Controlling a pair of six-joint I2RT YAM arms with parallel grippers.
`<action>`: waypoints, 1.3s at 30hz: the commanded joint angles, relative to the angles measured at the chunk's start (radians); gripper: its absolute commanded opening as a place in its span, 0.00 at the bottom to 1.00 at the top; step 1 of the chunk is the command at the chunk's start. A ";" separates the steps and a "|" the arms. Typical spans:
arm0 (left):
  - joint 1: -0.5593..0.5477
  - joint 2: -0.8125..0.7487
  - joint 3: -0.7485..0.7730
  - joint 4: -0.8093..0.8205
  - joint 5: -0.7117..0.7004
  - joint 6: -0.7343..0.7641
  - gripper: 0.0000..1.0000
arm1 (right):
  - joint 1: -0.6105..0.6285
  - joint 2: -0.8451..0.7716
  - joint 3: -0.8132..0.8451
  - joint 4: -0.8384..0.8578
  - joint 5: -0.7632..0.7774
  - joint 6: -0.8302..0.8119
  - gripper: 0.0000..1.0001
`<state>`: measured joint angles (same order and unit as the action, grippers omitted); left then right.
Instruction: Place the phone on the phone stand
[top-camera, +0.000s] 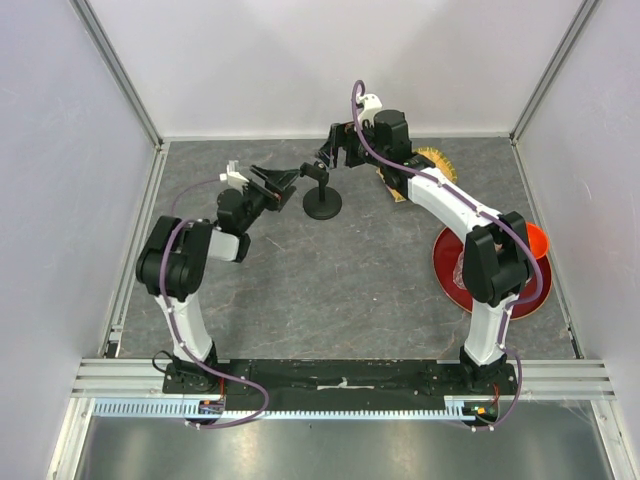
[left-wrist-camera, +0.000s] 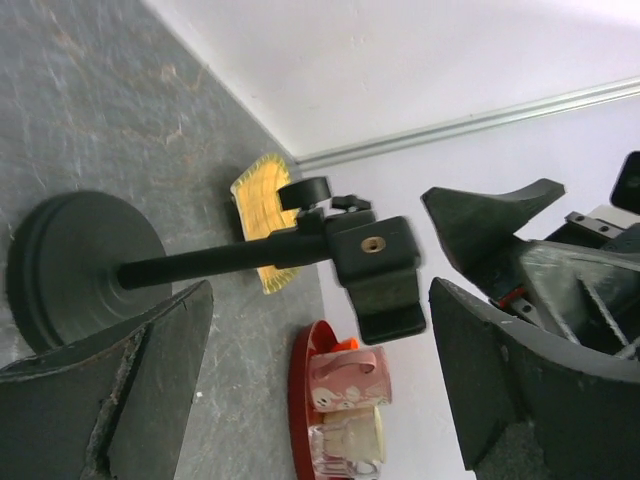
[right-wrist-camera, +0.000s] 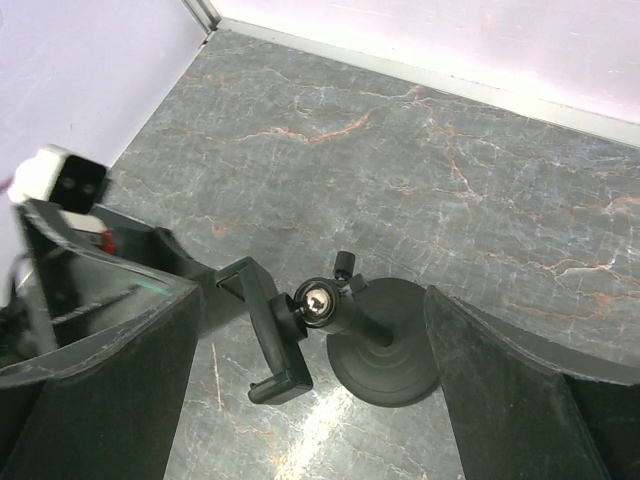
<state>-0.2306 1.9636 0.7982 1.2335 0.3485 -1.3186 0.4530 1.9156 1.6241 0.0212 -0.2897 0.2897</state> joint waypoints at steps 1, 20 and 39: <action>0.030 -0.247 -0.016 -0.167 -0.049 0.237 0.95 | -0.019 -0.050 0.000 0.013 0.026 -0.024 0.98; 0.163 -0.628 0.357 -1.731 -0.860 0.366 1.00 | -0.111 -0.202 -0.115 -0.067 0.155 -0.178 0.98; 0.439 -0.031 0.826 -1.875 -0.536 0.125 0.60 | -0.198 -0.250 -0.187 -0.070 0.144 -0.230 0.98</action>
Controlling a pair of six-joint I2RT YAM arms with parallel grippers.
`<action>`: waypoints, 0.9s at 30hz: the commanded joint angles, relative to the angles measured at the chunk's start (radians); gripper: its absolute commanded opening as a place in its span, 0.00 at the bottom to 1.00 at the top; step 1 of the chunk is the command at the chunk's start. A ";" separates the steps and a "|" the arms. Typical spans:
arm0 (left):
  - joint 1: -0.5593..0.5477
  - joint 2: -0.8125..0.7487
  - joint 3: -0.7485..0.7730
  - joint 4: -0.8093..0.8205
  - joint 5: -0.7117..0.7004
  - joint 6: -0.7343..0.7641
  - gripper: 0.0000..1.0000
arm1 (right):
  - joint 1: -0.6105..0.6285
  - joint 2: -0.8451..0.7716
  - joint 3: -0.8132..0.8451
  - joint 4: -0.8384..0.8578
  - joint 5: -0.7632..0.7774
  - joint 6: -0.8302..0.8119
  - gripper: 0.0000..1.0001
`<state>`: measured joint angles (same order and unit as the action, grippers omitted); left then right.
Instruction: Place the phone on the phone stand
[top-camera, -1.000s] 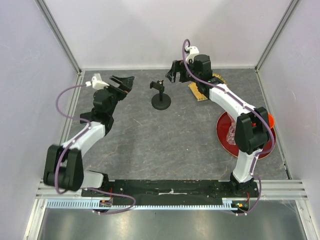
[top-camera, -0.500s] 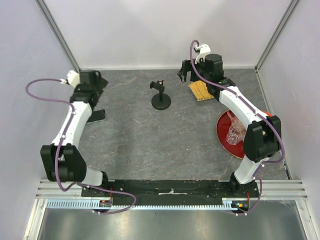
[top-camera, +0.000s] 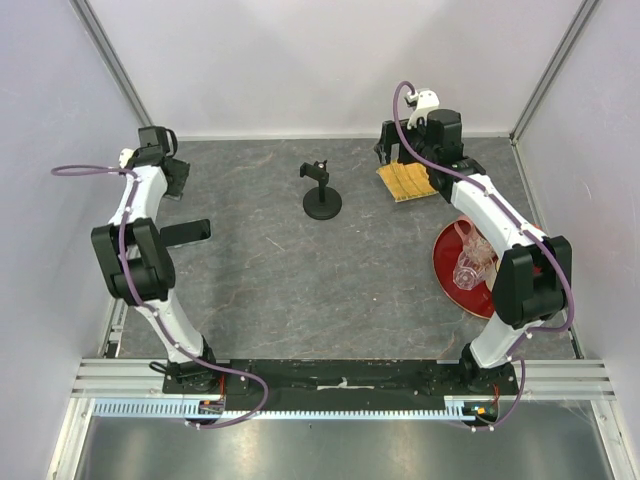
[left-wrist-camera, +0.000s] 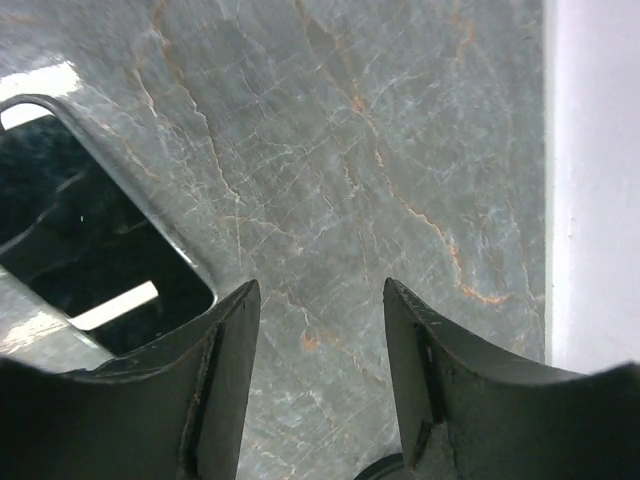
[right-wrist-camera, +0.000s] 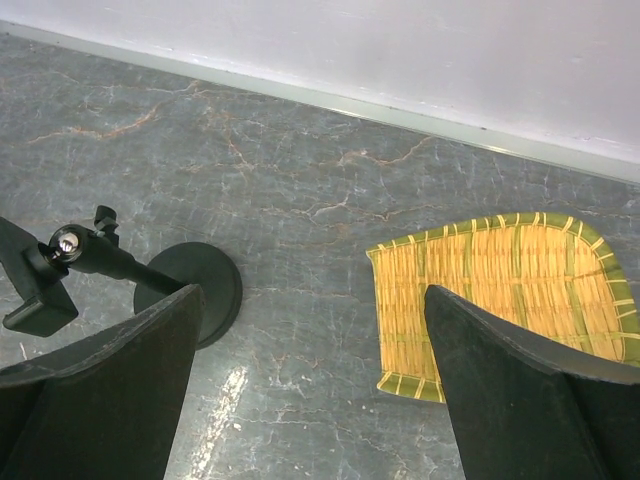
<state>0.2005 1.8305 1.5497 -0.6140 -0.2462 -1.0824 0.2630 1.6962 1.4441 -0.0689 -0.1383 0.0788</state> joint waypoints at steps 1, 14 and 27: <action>0.007 0.124 0.094 -0.035 0.064 -0.123 0.61 | -0.008 -0.030 -0.007 0.021 -0.009 -0.020 0.98; 0.005 0.323 0.165 -0.115 0.081 -0.142 0.57 | -0.022 -0.017 -0.007 0.026 -0.024 -0.014 0.98; 0.004 0.221 -0.038 -0.158 0.087 -0.111 0.57 | -0.030 -0.026 -0.014 0.027 -0.023 -0.017 0.98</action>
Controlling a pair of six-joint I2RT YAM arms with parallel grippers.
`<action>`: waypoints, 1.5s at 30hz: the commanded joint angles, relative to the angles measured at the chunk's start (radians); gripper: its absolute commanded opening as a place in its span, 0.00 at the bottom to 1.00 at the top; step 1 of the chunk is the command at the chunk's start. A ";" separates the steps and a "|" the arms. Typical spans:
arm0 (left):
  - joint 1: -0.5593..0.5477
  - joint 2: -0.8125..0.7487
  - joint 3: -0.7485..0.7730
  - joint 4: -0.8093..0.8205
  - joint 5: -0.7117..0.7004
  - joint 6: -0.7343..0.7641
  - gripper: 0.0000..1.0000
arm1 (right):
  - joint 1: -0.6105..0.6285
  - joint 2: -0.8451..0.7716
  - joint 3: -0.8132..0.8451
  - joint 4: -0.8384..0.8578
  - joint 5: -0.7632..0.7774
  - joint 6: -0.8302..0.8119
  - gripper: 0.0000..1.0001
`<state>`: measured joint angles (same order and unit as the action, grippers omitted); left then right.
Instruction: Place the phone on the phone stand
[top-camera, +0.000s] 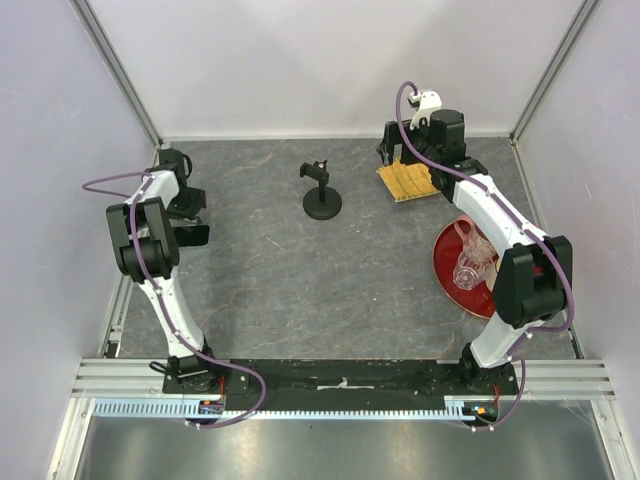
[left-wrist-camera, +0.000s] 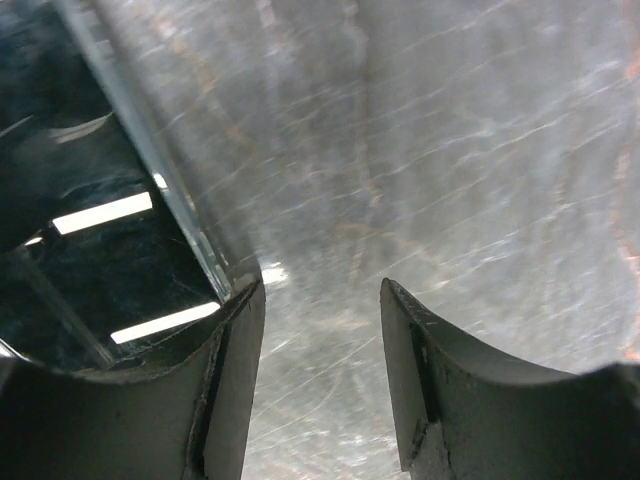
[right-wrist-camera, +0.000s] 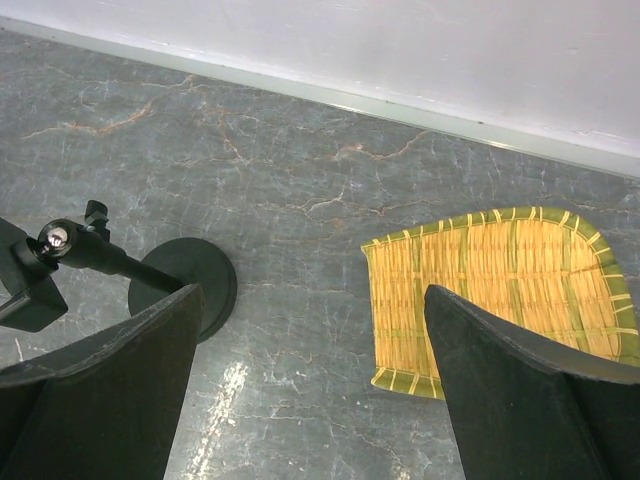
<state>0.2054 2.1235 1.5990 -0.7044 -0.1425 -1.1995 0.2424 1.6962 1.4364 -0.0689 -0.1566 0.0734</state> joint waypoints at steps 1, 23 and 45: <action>-0.001 -0.086 -0.106 -0.070 -0.011 0.015 0.57 | -0.009 -0.026 -0.007 0.026 -0.006 -0.012 0.98; -0.006 -0.675 -0.508 0.146 -0.115 0.977 0.88 | -0.012 -0.041 -0.016 0.029 -0.072 -0.026 0.98; 0.246 -0.510 -0.646 0.270 0.242 0.859 1.00 | -0.011 -0.096 -0.068 0.047 -0.121 -0.066 0.98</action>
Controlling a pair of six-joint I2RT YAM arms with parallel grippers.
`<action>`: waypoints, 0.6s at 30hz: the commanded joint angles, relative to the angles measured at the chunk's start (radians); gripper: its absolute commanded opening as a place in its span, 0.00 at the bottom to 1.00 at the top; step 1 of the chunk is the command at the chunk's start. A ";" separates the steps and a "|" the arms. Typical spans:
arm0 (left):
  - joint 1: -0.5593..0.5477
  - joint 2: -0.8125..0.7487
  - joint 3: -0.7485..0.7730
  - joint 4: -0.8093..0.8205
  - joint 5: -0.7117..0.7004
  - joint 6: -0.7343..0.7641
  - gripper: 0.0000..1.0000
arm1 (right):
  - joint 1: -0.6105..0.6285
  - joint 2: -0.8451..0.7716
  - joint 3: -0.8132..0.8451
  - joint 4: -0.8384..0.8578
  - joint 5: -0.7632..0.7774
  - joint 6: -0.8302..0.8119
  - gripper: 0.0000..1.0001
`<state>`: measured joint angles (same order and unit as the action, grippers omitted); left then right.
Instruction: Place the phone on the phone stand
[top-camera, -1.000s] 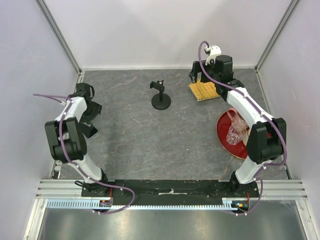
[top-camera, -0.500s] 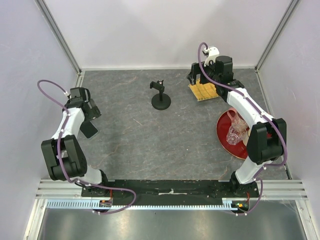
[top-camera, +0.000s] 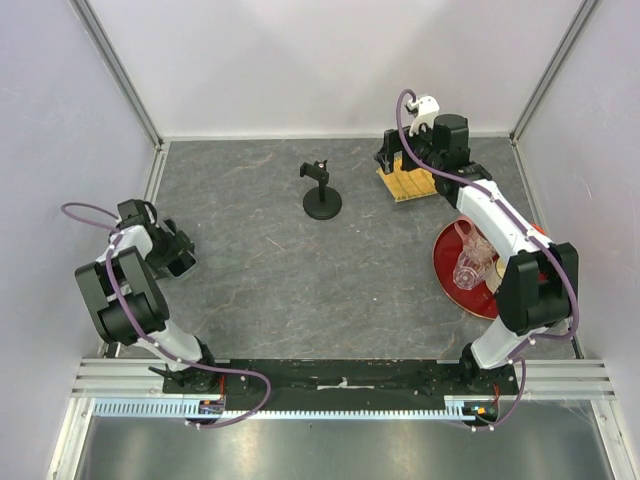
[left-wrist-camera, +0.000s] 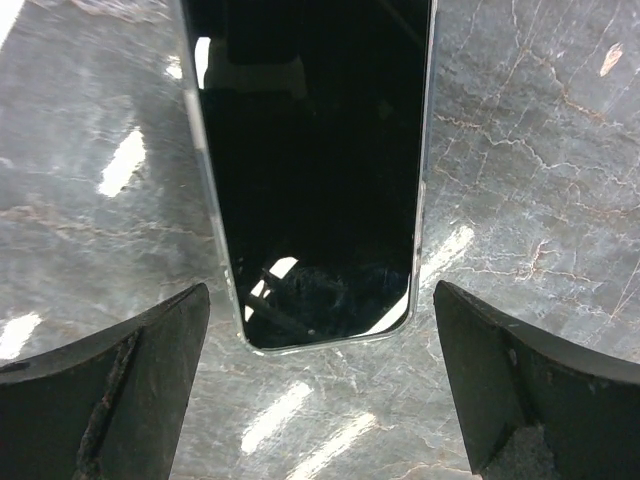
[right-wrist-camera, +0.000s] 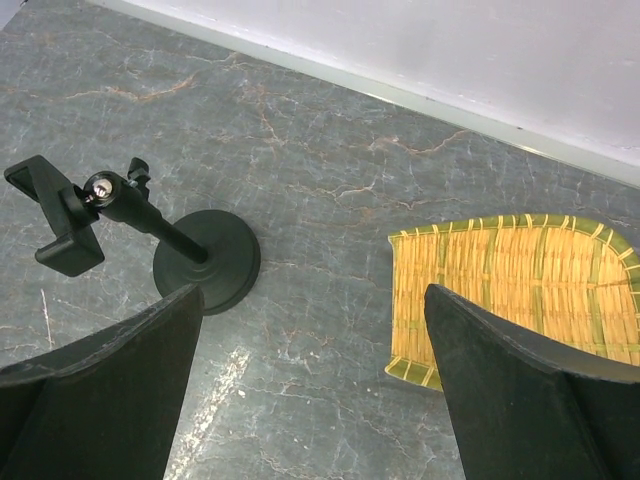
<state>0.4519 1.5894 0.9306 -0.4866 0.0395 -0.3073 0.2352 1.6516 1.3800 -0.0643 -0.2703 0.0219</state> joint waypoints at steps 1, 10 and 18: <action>-0.002 0.035 0.020 0.057 0.062 -0.035 1.00 | -0.004 -0.055 -0.013 0.043 -0.006 -0.016 0.98; -0.005 0.104 0.037 0.060 -0.007 -0.098 1.00 | -0.010 -0.053 -0.038 0.089 -0.010 -0.016 0.98; -0.041 0.161 0.079 -0.016 -0.142 -0.145 1.00 | -0.013 -0.058 -0.061 0.107 -0.003 -0.014 0.98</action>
<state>0.4316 1.6989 1.0080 -0.4976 -0.0116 -0.4026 0.2268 1.6352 1.3346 -0.0250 -0.2695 0.0208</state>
